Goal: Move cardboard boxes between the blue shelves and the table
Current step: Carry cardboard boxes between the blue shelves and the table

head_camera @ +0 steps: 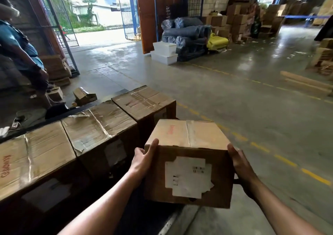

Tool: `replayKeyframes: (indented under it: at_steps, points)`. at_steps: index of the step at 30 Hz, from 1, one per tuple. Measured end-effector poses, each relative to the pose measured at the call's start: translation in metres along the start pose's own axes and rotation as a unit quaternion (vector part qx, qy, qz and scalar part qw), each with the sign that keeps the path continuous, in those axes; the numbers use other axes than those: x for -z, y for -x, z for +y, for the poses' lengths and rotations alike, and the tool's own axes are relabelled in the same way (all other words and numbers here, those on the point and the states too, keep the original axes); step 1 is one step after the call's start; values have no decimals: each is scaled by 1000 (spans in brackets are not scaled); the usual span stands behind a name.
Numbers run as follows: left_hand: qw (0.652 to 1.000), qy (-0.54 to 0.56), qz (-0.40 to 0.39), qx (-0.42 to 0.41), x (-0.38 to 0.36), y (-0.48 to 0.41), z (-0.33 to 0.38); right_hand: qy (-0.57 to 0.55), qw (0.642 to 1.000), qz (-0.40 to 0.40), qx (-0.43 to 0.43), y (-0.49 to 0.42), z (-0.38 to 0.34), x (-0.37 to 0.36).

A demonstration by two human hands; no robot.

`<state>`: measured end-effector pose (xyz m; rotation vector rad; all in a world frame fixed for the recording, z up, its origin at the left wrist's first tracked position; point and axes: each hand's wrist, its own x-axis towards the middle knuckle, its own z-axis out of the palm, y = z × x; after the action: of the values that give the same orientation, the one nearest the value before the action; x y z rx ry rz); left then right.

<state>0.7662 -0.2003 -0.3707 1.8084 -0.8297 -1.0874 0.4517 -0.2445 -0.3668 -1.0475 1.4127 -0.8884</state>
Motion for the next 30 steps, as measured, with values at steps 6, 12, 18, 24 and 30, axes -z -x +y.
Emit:
replayKeyframes:
  at_steps: [6,12,18,24,30]
  points:
    - [999,-17,-34,-4,-11,56,-55,41,997,-44,-44,26,50,17]
    - [998,-9,-35,-43,-19,107,-33,25,997,-64,20,56,36,50]
    - [990,52,5,-131,40,140,58,34,981,-103,164,65,-77,29]
    - [974,26,145,-172,169,174,70,63,939,-196,274,83,-157,-96]
    - [943,57,293,-148,300,187,7,98,902,-284,309,94,-159,-273]
